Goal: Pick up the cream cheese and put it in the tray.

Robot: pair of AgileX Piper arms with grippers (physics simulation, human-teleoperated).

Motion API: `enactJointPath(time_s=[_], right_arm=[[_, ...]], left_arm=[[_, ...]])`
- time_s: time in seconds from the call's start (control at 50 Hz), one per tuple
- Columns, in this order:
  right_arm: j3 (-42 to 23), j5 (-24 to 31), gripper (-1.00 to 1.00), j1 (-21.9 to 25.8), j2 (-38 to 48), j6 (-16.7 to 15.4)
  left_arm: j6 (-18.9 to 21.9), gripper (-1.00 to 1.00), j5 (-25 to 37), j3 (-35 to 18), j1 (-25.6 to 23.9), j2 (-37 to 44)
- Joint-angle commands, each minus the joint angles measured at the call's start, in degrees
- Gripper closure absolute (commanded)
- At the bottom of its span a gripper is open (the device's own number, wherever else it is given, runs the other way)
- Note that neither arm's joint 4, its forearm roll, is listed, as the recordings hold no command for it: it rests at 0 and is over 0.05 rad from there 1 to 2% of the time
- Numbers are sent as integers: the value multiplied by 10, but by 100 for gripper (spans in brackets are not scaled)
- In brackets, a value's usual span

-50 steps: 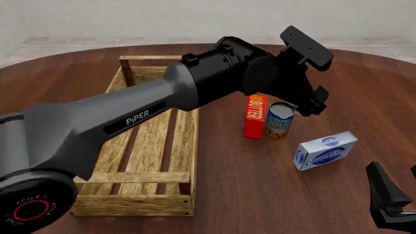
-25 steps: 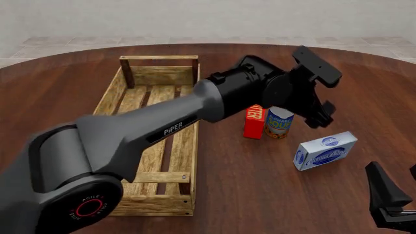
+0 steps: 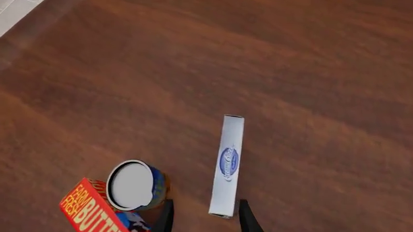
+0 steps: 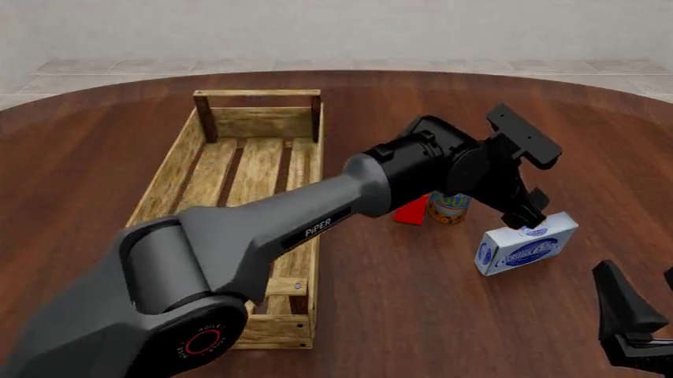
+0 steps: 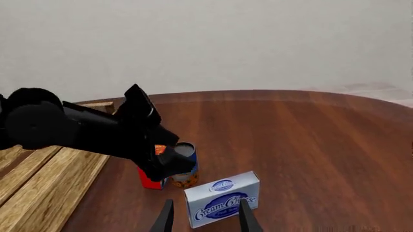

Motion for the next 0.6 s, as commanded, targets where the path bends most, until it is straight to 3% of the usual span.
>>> enactJointPath(time_s=[0.02,0.34,0.6], right_arm=[[0,-2,-100,-3,4,4],[0,-2,-100,-4,4,9],[0,-3,-100,-6,7,13]], left_arm=[[-5,-100,0,-13,-5,26],[-4,-100,9,-31,-12,55],[4,-100,35,-81,-8,95]])
